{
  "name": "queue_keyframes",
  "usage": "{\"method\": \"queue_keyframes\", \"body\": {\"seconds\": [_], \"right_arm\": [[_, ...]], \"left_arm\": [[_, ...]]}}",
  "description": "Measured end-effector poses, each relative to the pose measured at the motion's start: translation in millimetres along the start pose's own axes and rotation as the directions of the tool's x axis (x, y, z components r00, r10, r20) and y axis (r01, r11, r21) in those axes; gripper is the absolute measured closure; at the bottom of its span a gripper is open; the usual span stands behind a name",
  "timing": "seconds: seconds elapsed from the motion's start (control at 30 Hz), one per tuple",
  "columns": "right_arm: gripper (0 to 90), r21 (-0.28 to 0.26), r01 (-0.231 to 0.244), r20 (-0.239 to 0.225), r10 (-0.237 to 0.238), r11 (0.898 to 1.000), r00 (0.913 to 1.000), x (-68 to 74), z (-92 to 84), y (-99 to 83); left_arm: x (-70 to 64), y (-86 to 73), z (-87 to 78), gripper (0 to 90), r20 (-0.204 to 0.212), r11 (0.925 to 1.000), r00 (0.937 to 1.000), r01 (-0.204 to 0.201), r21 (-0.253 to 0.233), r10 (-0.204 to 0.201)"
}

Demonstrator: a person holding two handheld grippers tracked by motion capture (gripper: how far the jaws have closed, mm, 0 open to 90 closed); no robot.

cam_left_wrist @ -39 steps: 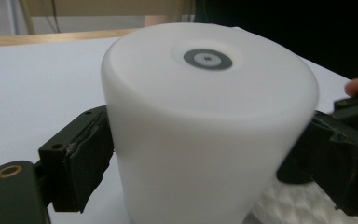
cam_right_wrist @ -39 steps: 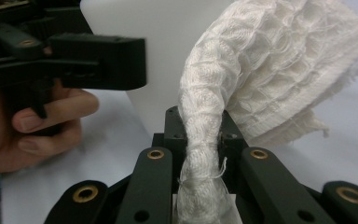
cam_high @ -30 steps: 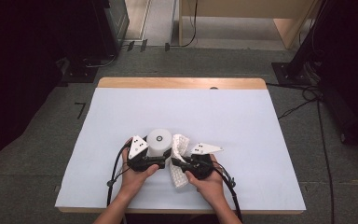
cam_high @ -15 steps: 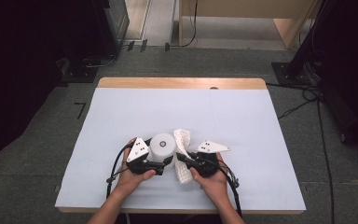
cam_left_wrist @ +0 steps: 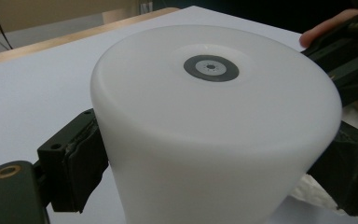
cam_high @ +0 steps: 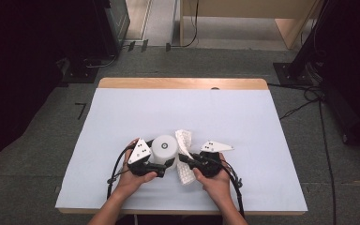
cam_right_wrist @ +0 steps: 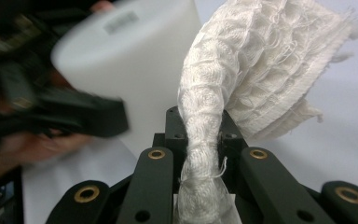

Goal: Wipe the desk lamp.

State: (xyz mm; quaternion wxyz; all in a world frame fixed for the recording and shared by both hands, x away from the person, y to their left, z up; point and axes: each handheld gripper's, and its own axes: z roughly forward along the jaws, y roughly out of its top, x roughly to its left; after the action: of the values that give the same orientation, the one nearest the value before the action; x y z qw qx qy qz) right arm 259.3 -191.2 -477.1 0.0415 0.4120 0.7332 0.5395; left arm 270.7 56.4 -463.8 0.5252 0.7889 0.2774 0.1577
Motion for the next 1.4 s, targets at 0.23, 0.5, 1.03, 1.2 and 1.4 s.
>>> {"method": "queue_keyframes", "body": {"seconds": [0.23,0.5,1.03,1.2,1.4], "right_arm": [[80.1,-0.018,0.033,0.029,-0.032,0.999,0.9991,-0.2,-4.5,2.0],[80.0,-0.064,0.012,0.064,-0.008,0.998,0.9979,-7.3,-17.6,5.3],[79.7,-0.011,0.056,0.039,-0.056,0.998,0.9977,3.9,-3.2,0.8],[79.7,0.003,0.059,0.035,-0.059,0.998,0.9976,7.3,0.7,-0.9],[79.7,0.013,0.054,0.035,-0.054,0.998,0.9979,9.8,5.5,-0.7]], "left_arm": [[-0.9,0.0,-0.1,8.0,-0.015,0.9998,0.9997,0.02,-0.009,-0.02],[-19.6,-0.9,0.5,6.2,-0.154,0.9984,0.9866,0.053,-0.019,-0.055],[6.3,1.9,-3.5,9.1,-0.069,0.9861,0.9839,0.163,-0.035,-0.165],[13.7,2.1,-7.3,9.1,-0.033,0.9843,0.9844,0.172,-0.04,-0.173],[5.3,2.5,-3.5,9.1,-0.019,0.9891,0.9892,0.145,-0.028,-0.145]]}}
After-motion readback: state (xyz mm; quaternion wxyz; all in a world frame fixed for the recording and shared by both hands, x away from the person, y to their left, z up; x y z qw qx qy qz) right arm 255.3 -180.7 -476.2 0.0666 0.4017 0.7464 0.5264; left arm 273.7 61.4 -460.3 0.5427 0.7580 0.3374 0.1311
